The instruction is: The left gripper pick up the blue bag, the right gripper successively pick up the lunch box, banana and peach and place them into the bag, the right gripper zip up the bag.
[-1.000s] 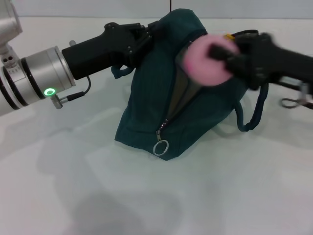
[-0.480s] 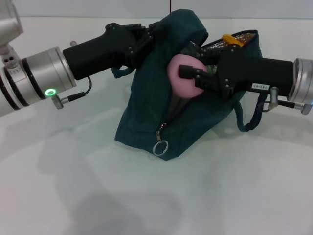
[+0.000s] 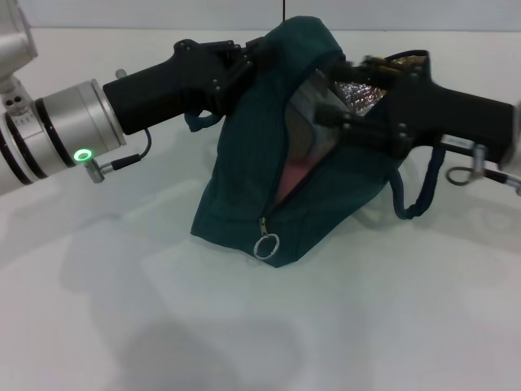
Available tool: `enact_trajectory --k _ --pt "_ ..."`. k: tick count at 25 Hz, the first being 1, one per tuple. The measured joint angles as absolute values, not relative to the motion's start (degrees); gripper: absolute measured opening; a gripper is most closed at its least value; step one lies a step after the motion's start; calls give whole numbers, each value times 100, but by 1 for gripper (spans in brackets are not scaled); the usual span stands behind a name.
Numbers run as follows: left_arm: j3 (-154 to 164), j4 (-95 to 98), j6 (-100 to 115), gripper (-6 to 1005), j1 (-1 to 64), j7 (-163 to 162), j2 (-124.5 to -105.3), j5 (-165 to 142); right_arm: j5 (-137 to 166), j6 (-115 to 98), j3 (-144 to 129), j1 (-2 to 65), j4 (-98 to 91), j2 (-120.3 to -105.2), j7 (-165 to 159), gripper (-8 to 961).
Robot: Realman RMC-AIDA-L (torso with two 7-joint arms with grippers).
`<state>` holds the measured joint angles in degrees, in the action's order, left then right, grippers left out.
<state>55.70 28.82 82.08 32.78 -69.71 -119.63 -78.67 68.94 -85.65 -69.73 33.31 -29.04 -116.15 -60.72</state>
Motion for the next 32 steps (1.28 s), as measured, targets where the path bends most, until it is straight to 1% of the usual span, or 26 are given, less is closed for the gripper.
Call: enact_trajectory --k 4,6,8,9,12,14,16,19,24,27,31,32 --pt "5565 2877 8209 47 3261 -6954 -11970 -7867 6519 -8945 -6942 2910 -2981 -11573 -5797 600" --pt "5564 2874 8209 47 3254 -6953 -11971 -7867 6459 -9098 -6921 2643 -3078 -11521 -5760 684" --pt "5563 2874 8209 46 3251 -6953 -11970 -7867 6515 -9167 -6923 2340 -3238 -11443 -5769 696" --pt "5564 2874 8209 46 3249 -6952 -11971 -7866 6597 -9184 -6922 2156 -3330 -11379 -5787 702" --pt "5563 2874 8209 46 3241 -6952 -11971 -7866 6757 -9187 -6914 1763 -3394 -11248 -5795 681" --pt "5563 2873 8209 46 3237 -6952 -11971 -7866 6841 -9148 -6912 1575 -3378 -11203 -5765 667" --pt "5563 2859 8209 46 3236 -6950 -11971 -7866 7020 -9080 -6912 1491 -3361 -11195 -5756 653" --pt "5572 2811 8209 46 3257 -6937 -11971 -7866 7404 -8877 -6917 1491 -3354 -11261 -5770 632" --pt "5595 2794 8209 46 3301 -6934 -11971 -7866 7721 -8264 -6965 1691 -3332 -11459 -5781 597" --pt "5590 2791 8209 46 3304 -6934 -11971 -7866 7755 -8037 -6983 1873 -3208 -11506 -5784 559" --pt "5574 2772 8209 46 3261 -6934 -11970 -7866 7760 -8003 -7019 2072 -3080 -11513 -5786 497" --pt "5573 2759 8209 46 3253 -6934 -11971 -7866 7761 -8002 -7038 2097 -3065 -11514 -5787 465"
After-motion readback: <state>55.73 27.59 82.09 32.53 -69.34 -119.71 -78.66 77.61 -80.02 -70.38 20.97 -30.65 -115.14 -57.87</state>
